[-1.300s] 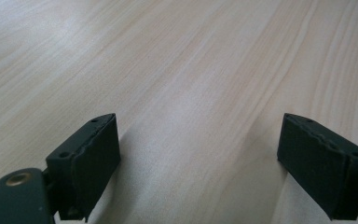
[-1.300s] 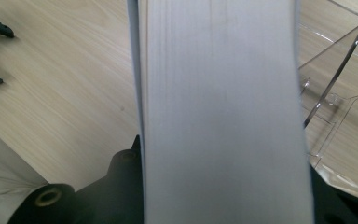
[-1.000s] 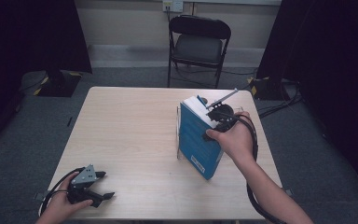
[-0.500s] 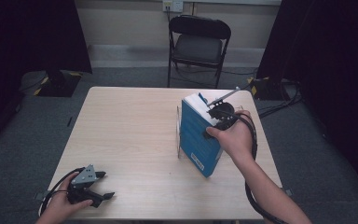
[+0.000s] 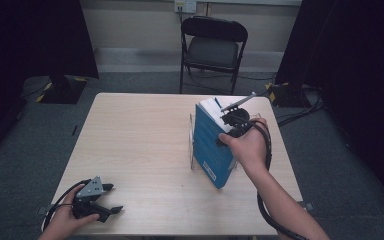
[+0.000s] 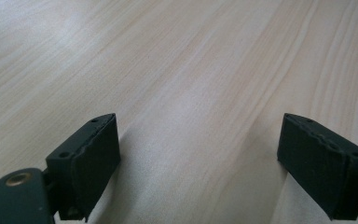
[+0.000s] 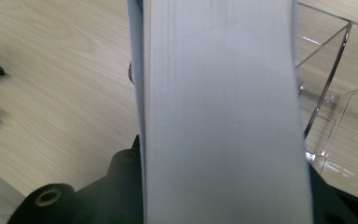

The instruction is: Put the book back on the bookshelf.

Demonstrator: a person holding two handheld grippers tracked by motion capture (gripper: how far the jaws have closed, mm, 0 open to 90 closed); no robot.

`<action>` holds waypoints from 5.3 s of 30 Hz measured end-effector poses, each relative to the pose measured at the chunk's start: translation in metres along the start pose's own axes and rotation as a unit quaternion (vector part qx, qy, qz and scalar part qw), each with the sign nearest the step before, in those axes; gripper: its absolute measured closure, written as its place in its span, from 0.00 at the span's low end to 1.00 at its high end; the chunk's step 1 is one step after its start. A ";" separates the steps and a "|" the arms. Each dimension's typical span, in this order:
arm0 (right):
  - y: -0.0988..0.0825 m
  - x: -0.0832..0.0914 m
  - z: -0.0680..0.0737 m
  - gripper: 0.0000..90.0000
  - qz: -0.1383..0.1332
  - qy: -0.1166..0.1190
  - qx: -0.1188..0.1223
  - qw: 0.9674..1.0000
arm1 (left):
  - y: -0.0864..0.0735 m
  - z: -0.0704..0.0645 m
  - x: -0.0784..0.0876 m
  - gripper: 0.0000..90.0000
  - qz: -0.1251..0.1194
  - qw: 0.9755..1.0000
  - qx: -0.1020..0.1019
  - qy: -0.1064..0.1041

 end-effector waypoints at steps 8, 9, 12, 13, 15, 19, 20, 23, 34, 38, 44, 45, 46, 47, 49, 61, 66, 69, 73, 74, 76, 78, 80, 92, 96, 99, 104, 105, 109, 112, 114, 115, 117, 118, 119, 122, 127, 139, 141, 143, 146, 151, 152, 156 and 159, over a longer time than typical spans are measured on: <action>0.002 -0.004 0.002 0.69 0.006 -0.009 0.003 1.000 | 0.000 -0.001 0.000 0.14 0.001 1.000 0.004 0.000; 0.002 -0.003 0.002 0.69 0.008 -0.009 0.001 1.000 | 0.000 -0.001 0.000 0.14 0.000 1.000 0.003 0.001; 0.000 0.001 0.000 0.69 0.008 -0.009 0.000 1.000 | 0.000 0.000 0.001 0.14 0.001 1.000 -0.001 0.002; 0.000 0.002 -0.001 0.69 0.007 -0.009 -0.001 1.000 | 0.000 -0.001 0.000 0.14 0.000 1.000 0.006 -0.001; 0.000 0.004 -0.003 0.69 0.004 -0.013 -0.001 1.000 | 0.000 -0.001 0.000 0.14 0.000 1.000 0.006 -0.001; 0.000 0.006 -0.005 0.69 0.004 -0.022 0.000 1.000 | 0.000 -0.001 0.000 0.14 0.000 1.000 0.006 -0.001; 0.000 0.006 -0.005 0.69 0.003 -0.022 -0.001 1.000 | 0.000 -0.001 0.000 0.14 0.001 1.000 0.002 0.001; -0.001 0.006 -0.006 0.69 0.004 -0.020 0.000 1.000 | 0.000 -0.001 0.000 0.14 0.000 1.000 0.006 -0.001; -0.002 0.006 -0.007 0.69 0.001 -0.023 -0.004 1.000 | 0.000 -0.001 0.000 0.14 0.000 1.000 0.006 -0.001; 0.003 0.000 -0.003 0.69 0.001 -0.031 0.002 1.000 | 0.000 -0.001 0.000 0.14 0.000 1.000 0.006 -0.001; 0.014 -0.011 0.000 0.69 -0.009 -0.032 -0.009 0.999 | 0.000 -0.001 0.000 0.14 -0.001 1.000 0.006 -0.002; 0.015 -0.012 0.001 0.69 -0.009 -0.034 -0.008 0.999 | 0.000 -0.001 0.000 0.14 0.000 1.000 0.004 -0.001; 0.016 -0.013 0.001 0.69 -0.010 -0.036 -0.007 0.999 | 0.000 -0.001 0.000 0.14 0.000 1.000 0.006 -0.001; 0.018 -0.015 0.001 0.69 -0.011 -0.036 -0.004 0.999 | 0.000 -0.001 0.000 0.14 -0.001 1.000 0.006 -0.001; 0.020 -0.017 0.001 0.69 -0.013 -0.038 -0.005 0.999 | 0.000 -0.001 0.000 0.14 0.000 1.000 0.003 0.001; 0.030 -0.029 -0.001 0.69 -0.018 -0.040 -0.013 0.999 | 0.000 0.000 0.000 0.14 0.001 1.000 0.000 0.002; 0.032 -0.034 -0.003 0.69 -0.028 -0.037 -0.018 0.999 | 0.000 -0.001 0.000 0.14 -0.003 1.000 0.006 0.000; 0.033 -0.034 -0.002 0.69 -0.030 -0.039 -0.013 0.999 | 0.000 -0.001 0.000 0.14 -0.003 1.000 0.006 0.000; 0.035 -0.036 -0.003 0.69 -0.034 -0.038 -0.017 0.999 | 0.000 -0.001 0.000 0.14 -0.003 1.000 0.006 0.000; 0.036 -0.036 -0.003 0.69 -0.035 -0.038 -0.017 0.999 | 0.000 -0.001 0.000 0.14 -0.003 1.000 0.006 0.000; 0.036 -0.036 -0.002 0.69 -0.036 -0.039 -0.016 0.998 | 0.000 -0.001 0.000 0.14 -0.003 1.000 0.006 0.000; 0.037 -0.037 -0.002 0.69 -0.037 -0.039 -0.018 0.998 | 0.000 -0.001 0.000 0.14 -0.003 1.000 0.006 0.000; 0.037 -0.037 -0.001 0.69 -0.037 -0.043 -0.016 0.998 | 0.000 -0.001 0.000 0.14 -0.003 1.000 0.006 0.000; 0.040 -0.040 0.003 0.69 -0.034 -0.050 -0.017 0.998 | 0.000 -0.001 0.000 0.14 -0.002 1.000 0.004 0.000; 0.040 -0.040 0.003 0.69 -0.033 -0.050 -0.016 0.998 | 0.000 -0.001 0.000 0.14 -0.003 1.000 0.006 0.000; 0.040 -0.040 0.004 0.68 -0.033 -0.049 -0.015 0.998 | 0.000 -0.001 0.000 0.14 -0.003 1.000 0.006 0.000; 0.041 -0.040 0.003 0.68 -0.031 -0.048 -0.017 0.998 | 0.000 -0.001 0.000 0.14 -0.003 1.000 0.006 0.000; 0.041 -0.040 0.004 0.68 -0.031 -0.049 -0.017 0.998 | 0.000 -0.001 0.000 0.14 -0.003 1.000 0.006 0.000; 0.042 -0.041 0.004 0.68 -0.031 -0.049 -0.017 0.998 | 0.000 -0.001 0.000 0.14 -0.003 1.000 0.006 0.000; 0.043 -0.041 0.004 0.67 -0.032 -0.046 -0.024 0.998 | 0.000 -0.001 0.000 0.14 -0.003 1.000 0.006 -0.001; 0.043 -0.041 0.003 0.66 -0.036 -0.041 -0.026 0.998 | 0.000 -0.001 0.000 0.14 -0.003 1.000 0.006 -0.001; 0.043 -0.041 0.003 0.65 -0.039 -0.037 -0.027 0.998 | 0.000 -0.001 0.000 0.14 -0.003 1.000 0.004 0.000; 0.044 -0.040 0.003 0.63 -0.044 -0.027 -0.030 0.998 | 0.000 -0.001 0.000 0.14 -0.003 1.000 0.006 -0.001; 0.044 -0.039 0.003 0.63 -0.045 -0.023 -0.030 0.998 | 0.000 -0.001 0.000 0.14 -0.003 1.000 0.006 -0.001; 0.044 -0.039 0.003 0.62 -0.045 -0.022 -0.028 0.998 | 0.000 -0.001 0.000 0.14 -0.003 1.000 0.006 -0.001; 0.044 -0.037 0.004 0.58 -0.052 -0.016 -0.029 0.998 | 0.000 -0.001 0.000 0.14 -0.003 1.000 0.006 -0.001; 0.044 -0.031 0.002 0.50 -0.058 -0.014 -0.028 0.998 | 0.000 -0.001 0.000 0.13 -0.003 1.000 0.005 -0.001; 0.038 -0.025 -0.005 0.35 -0.079 0.004 -0.021 0.997 | 0.000 0.000 0.000 0.13 -0.002 1.000 -0.001 0.002; 0.036 -0.025 -0.006 0.32 -0.085 0.005 -0.022 0.996 | 0.000 0.000 0.000 0.13 -0.002 1.000 0.000 0.002; 0.034 -0.024 -0.005 0.30 -0.087 0.011 -0.018 0.996 | 0.000 0.000 0.000 0.13 -0.002 1.000 -0.001 0.002; 0.030 -0.022 -0.007 0.29 -0.094 0.012 -0.015 0.995 | 0.000 0.000 0.000 0.13 -0.002 1.000 0.000 0.002; 0.022 -0.017 -0.010 0.22 -0.097 0.032 -0.007 0.995 | 0.000 0.000 0.000 0.13 -0.002 1.000 -0.001 0.002; 0.020 -0.016 -0.010 0.21 -0.098 0.034 -0.004 0.995 | 0.000 0.000 0.000 0.13 -0.002 1.000 -0.001 0.002; 0.012 -0.014 -0.014 0.22 -0.103 0.019 0.015 0.994 | 0.000 0.000 0.000 0.13 -0.002 1.000 -0.001 0.003; 0.007 -0.014 -0.015 0.21 -0.105 0.033 0.017 0.994 | 0.000 -0.001 0.000 0.13 -0.003 1.000 0.002 0.001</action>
Point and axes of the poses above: each handheld gripper's, and its own axes: x roughly backward along the jaws, y roughly out of its top, z roughly to its left, the point moved 7 cm from there along -x, roughly forward along the jaws, and after that the axes turned 7 degrees about -x, right-handed, at the moved point
